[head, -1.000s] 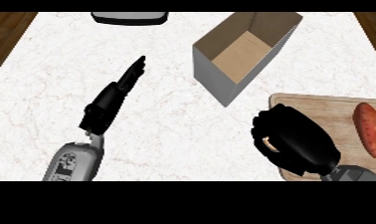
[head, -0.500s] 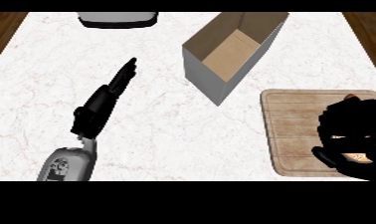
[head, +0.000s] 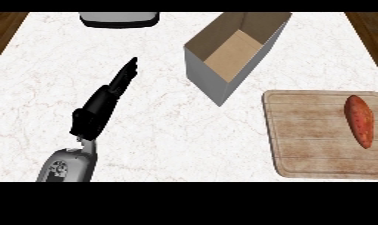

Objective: Pick the cupcake from the cutting board and place it in the cardboard box

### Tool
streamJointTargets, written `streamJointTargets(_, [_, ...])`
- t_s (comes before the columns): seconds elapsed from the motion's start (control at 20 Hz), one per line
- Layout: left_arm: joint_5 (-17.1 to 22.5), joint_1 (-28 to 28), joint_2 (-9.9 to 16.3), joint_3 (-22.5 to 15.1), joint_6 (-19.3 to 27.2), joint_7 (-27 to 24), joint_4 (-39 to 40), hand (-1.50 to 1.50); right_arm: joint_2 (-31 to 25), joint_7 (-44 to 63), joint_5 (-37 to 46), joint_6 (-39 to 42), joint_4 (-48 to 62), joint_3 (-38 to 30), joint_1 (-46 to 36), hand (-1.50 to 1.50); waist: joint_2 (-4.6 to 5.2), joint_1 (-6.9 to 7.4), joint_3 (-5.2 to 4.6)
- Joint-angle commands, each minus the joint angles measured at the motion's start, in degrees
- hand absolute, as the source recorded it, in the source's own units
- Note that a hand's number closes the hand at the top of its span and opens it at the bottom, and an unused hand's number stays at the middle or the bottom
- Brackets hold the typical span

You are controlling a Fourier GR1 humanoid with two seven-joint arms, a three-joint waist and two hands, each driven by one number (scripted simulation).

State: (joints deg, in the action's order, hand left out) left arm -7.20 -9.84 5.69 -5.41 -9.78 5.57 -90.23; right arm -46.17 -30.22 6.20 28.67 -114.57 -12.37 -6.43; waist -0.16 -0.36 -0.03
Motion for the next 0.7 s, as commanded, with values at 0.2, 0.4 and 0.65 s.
streamJointTargets(0.2, [-1.78,-0.95,-2.25,-1.69,0.68,1.29,0.45,0.0,2.06,14.86,-3.42,1.72,5.36,1.2,-14.08,1.5,0.2,0.91,-0.01])
streamJointTargets(0.4, [-1.85,-3.44,-2.35,0.0,0.87,-0.71,4.28,0.0,5.17,19.11,-0.1,0.49,8.29,5.49,-20.4,1.5,0.25,0.86,-0.01])
streamJointTargets(0.65, [-2.45,-5.05,-3.12,-0.2,1.57,3.32,2.25,0.0,8.26,23.66,-0.48,1.4,13.12,8.14,-28.21,1.5,0.22,0.84,0.0])
